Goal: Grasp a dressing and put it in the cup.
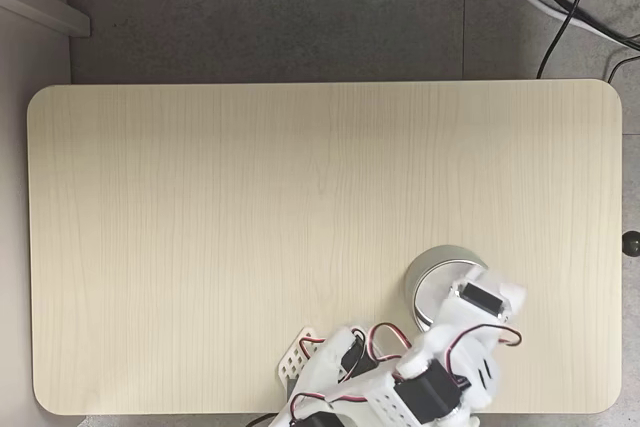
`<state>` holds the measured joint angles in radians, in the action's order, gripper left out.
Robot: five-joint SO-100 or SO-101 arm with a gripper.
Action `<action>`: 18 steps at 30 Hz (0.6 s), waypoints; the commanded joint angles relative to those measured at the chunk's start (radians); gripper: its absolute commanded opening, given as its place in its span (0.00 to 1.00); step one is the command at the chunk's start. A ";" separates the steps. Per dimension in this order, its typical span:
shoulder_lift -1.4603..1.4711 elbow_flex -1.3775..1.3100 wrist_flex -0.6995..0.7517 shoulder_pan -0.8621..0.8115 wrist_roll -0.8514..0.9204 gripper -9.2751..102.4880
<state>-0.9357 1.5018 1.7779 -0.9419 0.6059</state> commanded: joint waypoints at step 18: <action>0.219 -0.411 -0.230 -0.023 0.124 0.28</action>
<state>-0.7440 1.0922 1.5539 -0.9603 0.7164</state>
